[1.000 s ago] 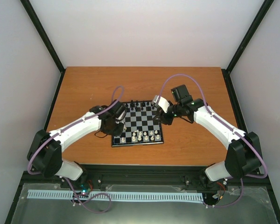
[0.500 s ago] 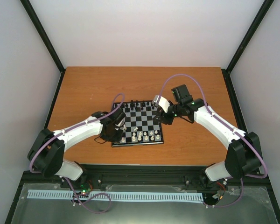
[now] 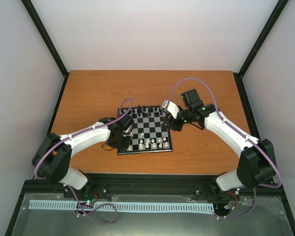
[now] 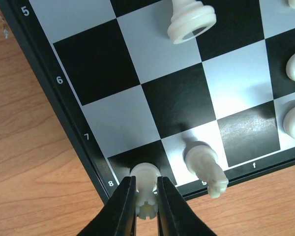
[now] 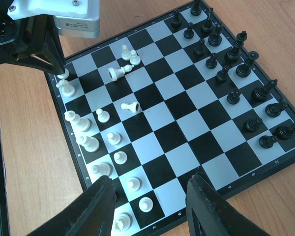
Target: Set up the chess pieces on the board
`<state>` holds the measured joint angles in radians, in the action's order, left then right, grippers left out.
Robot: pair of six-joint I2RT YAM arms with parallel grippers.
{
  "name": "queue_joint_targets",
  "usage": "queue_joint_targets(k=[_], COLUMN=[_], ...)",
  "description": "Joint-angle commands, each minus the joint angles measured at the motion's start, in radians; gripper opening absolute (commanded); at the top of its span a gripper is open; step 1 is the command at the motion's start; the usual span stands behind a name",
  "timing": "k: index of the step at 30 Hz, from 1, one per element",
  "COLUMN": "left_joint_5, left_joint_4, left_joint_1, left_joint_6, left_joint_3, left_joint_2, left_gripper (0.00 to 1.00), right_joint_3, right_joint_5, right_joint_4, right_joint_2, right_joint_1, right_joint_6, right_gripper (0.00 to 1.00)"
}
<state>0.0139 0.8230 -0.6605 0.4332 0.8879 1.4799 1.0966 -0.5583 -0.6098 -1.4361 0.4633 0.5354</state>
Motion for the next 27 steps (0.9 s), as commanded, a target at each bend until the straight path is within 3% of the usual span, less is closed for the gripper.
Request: queue_joint_targets(k=[1,8,13,20,27], left_joint_5=[0.013,0.016,0.009,0.079,0.100], left_joint_4=[-0.016,0.006,0.053,0.021,-0.039], left_joint_1=[-0.002,-0.002,-0.002,0.002,0.069], left_joint_6=[-0.008,-0.007,-0.038,-0.120,-0.164], left_joint_3=[0.008,0.022,0.077,0.180,0.275], left_joint_2=[0.019,-0.017,-0.143,-0.189,-0.142], left_gripper=[0.15,0.31,0.41,0.49,0.50], right_joint_3=[-0.003,0.000,0.058,0.253,0.404], right_joint_5=[-0.007,-0.011,-0.035,-0.064,0.049], right_joint_4=[-0.005,-0.007,-0.051,-0.182,-0.194], right_joint_2=[0.002,-0.004,-0.052,-0.255,-0.469], right_joint_1=[-0.012,-0.013,-0.011,0.018,0.097], right_joint_6=[0.015,0.027,0.151,0.384,0.443], right_gripper=[0.40,0.41,0.42,0.44,0.43])
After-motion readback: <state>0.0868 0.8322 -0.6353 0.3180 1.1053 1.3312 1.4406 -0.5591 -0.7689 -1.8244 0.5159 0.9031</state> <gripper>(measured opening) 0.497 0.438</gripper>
